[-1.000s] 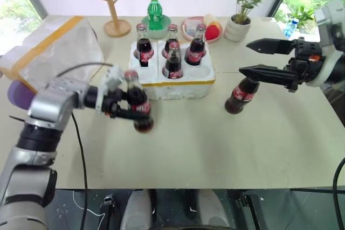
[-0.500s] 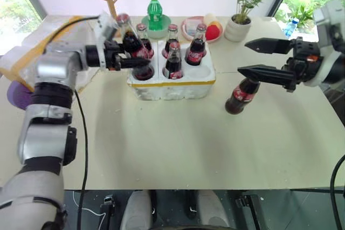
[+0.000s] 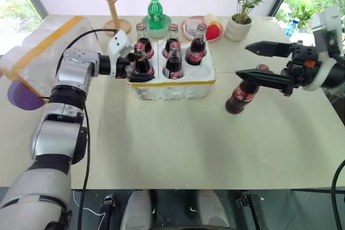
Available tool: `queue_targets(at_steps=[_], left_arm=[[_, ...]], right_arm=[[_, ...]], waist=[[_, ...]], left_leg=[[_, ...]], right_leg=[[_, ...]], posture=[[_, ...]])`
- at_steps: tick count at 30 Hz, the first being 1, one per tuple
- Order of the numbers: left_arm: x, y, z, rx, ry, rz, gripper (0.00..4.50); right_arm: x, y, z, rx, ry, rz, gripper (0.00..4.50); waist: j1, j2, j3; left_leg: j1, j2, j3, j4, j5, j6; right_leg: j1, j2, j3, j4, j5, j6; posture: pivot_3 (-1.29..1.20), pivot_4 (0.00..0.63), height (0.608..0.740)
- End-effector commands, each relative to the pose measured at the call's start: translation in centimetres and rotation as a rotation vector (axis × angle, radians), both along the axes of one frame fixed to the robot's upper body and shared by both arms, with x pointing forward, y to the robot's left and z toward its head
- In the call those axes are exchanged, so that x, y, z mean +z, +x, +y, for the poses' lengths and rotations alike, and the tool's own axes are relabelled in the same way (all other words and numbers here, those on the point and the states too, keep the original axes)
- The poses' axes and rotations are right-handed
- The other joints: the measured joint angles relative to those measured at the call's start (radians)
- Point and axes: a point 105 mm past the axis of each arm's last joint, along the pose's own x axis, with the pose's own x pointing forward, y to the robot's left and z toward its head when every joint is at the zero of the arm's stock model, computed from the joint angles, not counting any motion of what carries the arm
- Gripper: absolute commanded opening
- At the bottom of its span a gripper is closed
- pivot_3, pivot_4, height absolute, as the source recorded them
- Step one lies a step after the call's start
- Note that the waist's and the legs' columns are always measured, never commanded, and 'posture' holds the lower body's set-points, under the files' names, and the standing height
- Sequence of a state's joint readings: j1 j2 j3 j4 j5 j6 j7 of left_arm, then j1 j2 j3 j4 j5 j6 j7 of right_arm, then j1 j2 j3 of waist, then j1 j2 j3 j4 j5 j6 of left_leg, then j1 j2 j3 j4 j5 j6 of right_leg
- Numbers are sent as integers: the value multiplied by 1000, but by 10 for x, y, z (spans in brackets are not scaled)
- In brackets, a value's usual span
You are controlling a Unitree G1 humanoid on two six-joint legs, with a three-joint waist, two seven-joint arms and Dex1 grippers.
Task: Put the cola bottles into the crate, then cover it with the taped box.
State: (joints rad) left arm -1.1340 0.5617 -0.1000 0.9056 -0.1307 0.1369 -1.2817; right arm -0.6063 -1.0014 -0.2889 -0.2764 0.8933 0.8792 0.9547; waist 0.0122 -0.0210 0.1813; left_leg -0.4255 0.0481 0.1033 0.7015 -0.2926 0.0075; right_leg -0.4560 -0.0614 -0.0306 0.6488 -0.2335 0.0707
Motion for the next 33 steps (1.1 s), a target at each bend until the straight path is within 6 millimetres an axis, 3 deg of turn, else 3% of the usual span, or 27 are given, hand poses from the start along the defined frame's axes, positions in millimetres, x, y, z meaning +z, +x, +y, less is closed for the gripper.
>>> queue_targets(at_steps=[1,5,8,10,14,17,23,33], left_arm=[[54,-8,13,-12,-109,-84,4449],[99,-38,36,-77,-156,-111,4449],[116,-71,47,-174,-173,-64,4449],[116,-93,46,-237,-155,-9,4449],[92,-119,37,-309,-55,64,4449],[72,-122,22,-330,-46,82,4449],[61,-117,-2,-340,-102,64,4449],[59,-113,-15,-349,-118,44,4449]], right_arm=[[15,-10,-8,-30,-7,-56,4500],[14,-21,-35,-114,-27,-19,4500],[5,-30,-54,-194,-14,32,4500],[-3,-36,-63,-232,12,73,4500],[-25,-45,-75,-313,56,137,4500],[-62,-38,-74,-416,76,171,4500],[-100,-11,-64,-558,251,203,4500],[-130,32,-53,-646,248,180,4500]], waist=[[-2,0,0],[-1,0,0],[-2,0,0],[-1,0,0],[1,1,0],[0,-3,-3],[-3,-3,-2],[-5,-3,-2]], left_leg=[[0,0,0,0,0,0],[-1,0,0,0,0,0],[-1,0,0,-1,0,-1],[0,0,0,0,2,-3],[12,1,-1,-1,0,0],[19,1,-2,-1,-1,1],[19,0,-4,-1,-1,0],[18,0,-2,-2,0,0]], right_leg=[[0,0,0,0,0,0],[-1,0,0,0,0,0],[-1,0,0,-1,0,0],[1,0,0,-1,0,0],[12,0,0,-1,-1,1],[19,-1,0,-2,-2,0],[19,0,2,-1,-1,1],[17,1,2,-1,-1,1]], posture=[[0,150,740],[0,150,740],[0,150,740],[0,150,740],[0,150,740],[0,150,740],[0,150,740],[0,150,740]])
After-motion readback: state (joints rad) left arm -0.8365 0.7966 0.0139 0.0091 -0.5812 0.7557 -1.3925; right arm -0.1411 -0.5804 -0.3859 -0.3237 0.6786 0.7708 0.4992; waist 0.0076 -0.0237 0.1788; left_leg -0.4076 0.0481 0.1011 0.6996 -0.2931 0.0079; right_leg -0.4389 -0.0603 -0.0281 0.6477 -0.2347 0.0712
